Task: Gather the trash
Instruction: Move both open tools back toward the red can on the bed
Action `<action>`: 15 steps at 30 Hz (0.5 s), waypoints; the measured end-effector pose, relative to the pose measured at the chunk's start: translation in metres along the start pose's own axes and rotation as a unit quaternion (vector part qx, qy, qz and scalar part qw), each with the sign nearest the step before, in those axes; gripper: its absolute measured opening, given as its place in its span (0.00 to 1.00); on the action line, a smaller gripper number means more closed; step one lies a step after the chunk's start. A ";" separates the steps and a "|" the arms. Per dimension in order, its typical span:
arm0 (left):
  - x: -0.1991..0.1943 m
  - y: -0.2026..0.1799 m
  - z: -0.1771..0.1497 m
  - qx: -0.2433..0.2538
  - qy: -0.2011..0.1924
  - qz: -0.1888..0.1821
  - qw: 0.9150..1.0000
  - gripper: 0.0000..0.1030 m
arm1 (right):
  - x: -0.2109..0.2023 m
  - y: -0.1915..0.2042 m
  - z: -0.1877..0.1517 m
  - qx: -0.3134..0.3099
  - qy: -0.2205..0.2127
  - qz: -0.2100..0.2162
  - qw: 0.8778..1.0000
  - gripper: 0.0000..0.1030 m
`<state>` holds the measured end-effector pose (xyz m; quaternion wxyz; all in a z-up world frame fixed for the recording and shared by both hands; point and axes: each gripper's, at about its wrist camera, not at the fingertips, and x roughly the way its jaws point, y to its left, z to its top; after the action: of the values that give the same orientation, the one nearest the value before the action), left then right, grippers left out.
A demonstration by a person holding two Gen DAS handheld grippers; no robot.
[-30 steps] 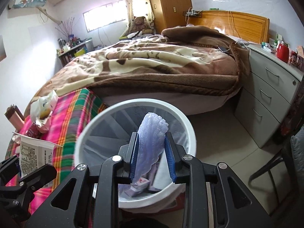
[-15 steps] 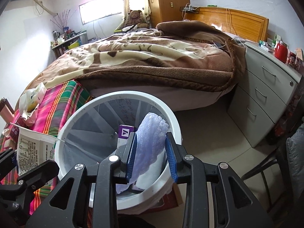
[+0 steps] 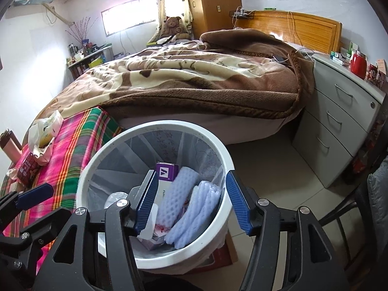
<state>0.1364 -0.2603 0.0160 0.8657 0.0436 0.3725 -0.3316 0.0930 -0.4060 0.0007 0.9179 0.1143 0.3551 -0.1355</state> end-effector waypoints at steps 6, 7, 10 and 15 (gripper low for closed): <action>-0.014 0.008 -0.002 -0.004 -0.011 0.007 1.000 0.71 | -0.007 0.009 0.000 -0.004 -0.009 0.007 1.000 0.58; -0.016 0.009 -0.003 -0.005 -0.013 0.008 1.000 0.71 | -0.008 0.010 0.000 -0.005 -0.011 0.007 1.000 0.58; -0.023 0.016 -0.005 -0.012 -0.018 0.011 1.000 0.71 | -0.013 0.015 0.000 -0.005 -0.017 0.013 1.000 0.58; -0.036 0.032 -0.009 -0.024 -0.028 0.019 0.999 0.71 | -0.019 0.027 -0.001 -0.010 -0.028 0.024 0.999 0.58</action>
<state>0.1320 -0.2129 0.0284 0.8828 0.0206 0.3552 -0.3066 0.0880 -0.3769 0.0166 0.9315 0.1103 0.3276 -0.1129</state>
